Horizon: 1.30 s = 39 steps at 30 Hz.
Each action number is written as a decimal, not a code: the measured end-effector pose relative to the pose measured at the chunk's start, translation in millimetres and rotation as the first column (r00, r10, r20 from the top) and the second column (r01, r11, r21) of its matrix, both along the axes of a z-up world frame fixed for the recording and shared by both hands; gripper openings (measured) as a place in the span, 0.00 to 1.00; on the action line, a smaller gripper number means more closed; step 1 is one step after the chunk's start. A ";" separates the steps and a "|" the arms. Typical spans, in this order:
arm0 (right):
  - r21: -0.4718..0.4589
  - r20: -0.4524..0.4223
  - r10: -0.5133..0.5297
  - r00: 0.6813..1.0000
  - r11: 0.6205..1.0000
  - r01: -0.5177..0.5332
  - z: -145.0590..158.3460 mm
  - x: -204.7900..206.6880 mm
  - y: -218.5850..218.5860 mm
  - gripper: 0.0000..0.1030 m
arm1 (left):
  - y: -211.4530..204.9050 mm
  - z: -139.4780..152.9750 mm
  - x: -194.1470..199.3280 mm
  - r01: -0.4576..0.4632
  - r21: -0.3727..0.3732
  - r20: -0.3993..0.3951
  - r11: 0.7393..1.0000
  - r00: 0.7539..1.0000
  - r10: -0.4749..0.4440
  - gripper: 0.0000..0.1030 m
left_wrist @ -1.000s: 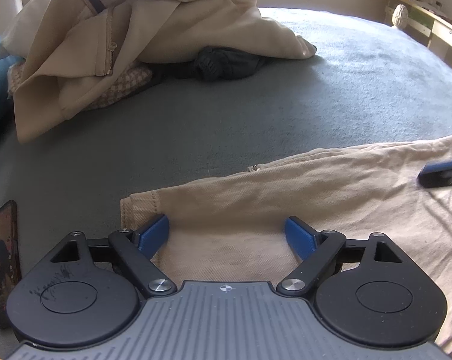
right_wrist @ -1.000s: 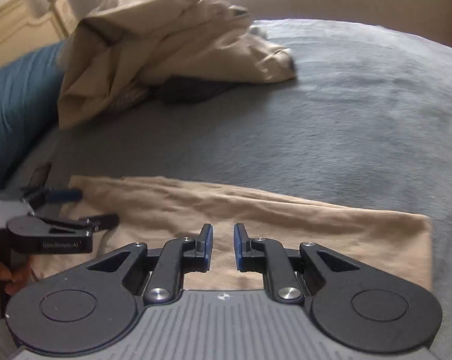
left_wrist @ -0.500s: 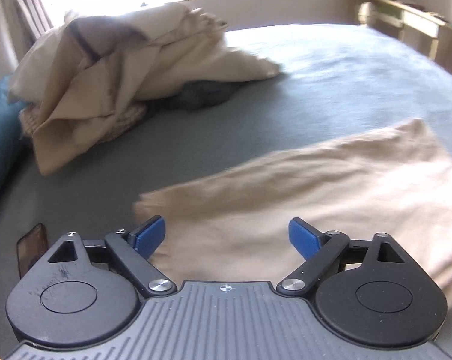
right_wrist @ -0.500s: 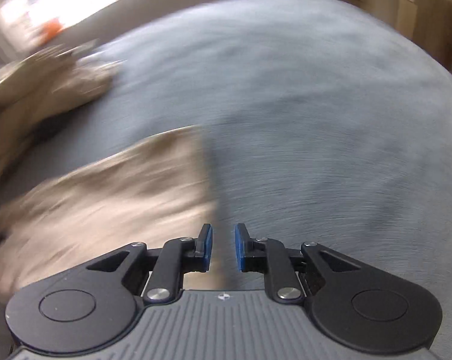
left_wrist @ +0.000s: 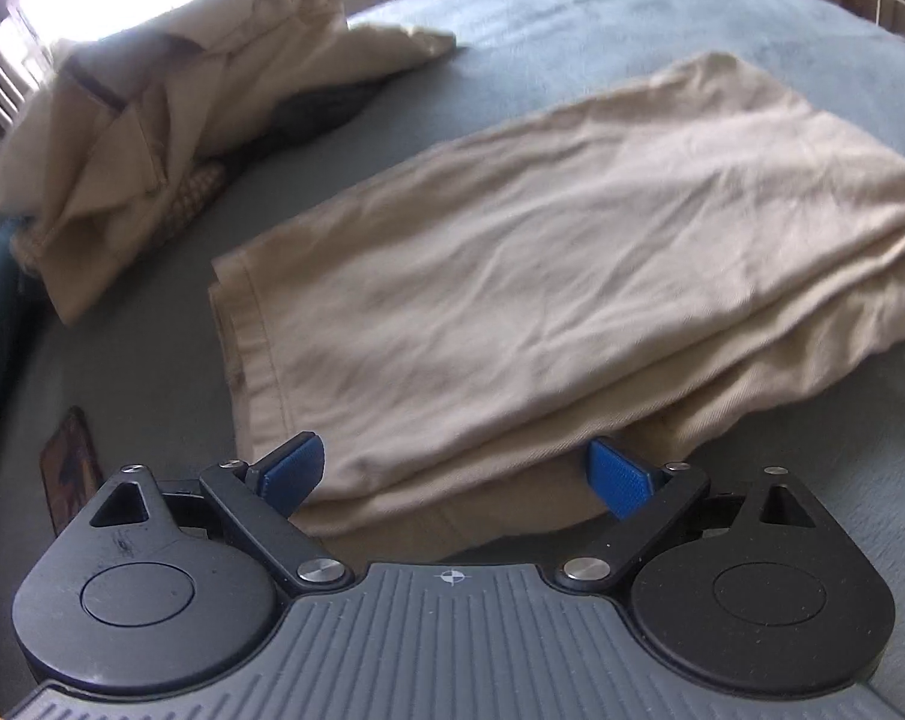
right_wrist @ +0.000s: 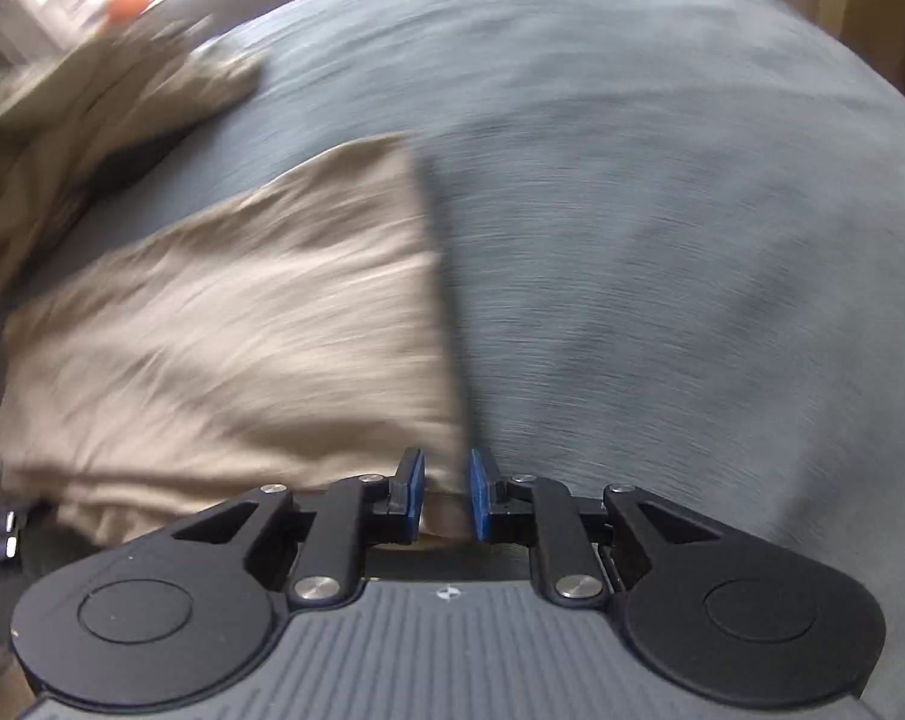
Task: Fold clothes
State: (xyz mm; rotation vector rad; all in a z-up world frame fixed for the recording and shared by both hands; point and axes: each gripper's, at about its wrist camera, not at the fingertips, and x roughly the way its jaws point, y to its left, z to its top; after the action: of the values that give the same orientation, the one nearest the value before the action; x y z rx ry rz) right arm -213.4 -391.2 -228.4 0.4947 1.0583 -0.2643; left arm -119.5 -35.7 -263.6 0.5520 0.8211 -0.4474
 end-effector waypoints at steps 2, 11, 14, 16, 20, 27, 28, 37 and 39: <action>0.150 0.012 -0.078 0.997 0.986 0.076 -6.8 -16.9 -6.3 0.17 | -12.2 7.1 -6.3 0.068 -0.021 0.029 0.997 0.997 -0.067 0.92; 0.631 -0.056 -0.204 0.977 0.752 0.193 -75.2 -26.3 26.1 0.18 | -70.3 4.4 -27.0 0.313 -0.048 0.057 0.949 0.949 -0.310 0.88; 0.678 -0.087 -0.209 0.974 0.704 0.211 -89.9 -24.0 33.6 0.18 | -77.5 -2.7 -31.6 0.349 -0.052 0.030 0.936 0.937 -0.348 0.80; 0.680 -0.097 -0.197 0.976 0.703 0.209 -94.6 -24.1 39.1 0.18 | -80.2 -6.3 -33.3 0.360 -0.060 0.013 0.931 0.933 -0.360 0.78; 0.692 -0.098 -0.226 0.969 0.684 0.230 -101.6 -28.6 40.2 0.18 | -85.1 -9.4 -34.5 0.376 -0.087 -0.008 0.923 0.926 -0.378 0.76; 0.736 -0.103 -0.279 0.955 0.625 0.261 -112.8 -27.7 36.8 0.18 | -97.6 -14.7 -30.3 0.411 -0.084 -0.017 0.908 0.910 -0.414 0.76; 0.737 -0.102 -0.284 0.953 0.622 0.265 -112.6 -28.3 36.9 0.18 | -101.0 -16.0 -30.3 0.421 -0.076 -0.016 0.904 0.906 -0.424 0.76; 0.760 -0.078 -0.346 0.935 0.586 0.280 -121.7 -23.5 41.3 0.16 | -111.0 -14.1 -22.3 0.395 -0.121 -0.082 0.911 0.910 -0.406 0.64; 0.756 -0.052 -0.337 0.940 0.602 0.258 -117.2 -22.7 43.4 0.07 | -110.8 -10.1 -19.0 0.373 -0.148 -0.088 0.916 0.918 -0.387 0.62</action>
State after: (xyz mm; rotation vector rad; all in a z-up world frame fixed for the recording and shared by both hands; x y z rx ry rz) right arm -236.1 -347.8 -345.6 1.4542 0.9524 -0.0715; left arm -138.5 -146.5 -273.7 0.5716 0.7894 -0.8930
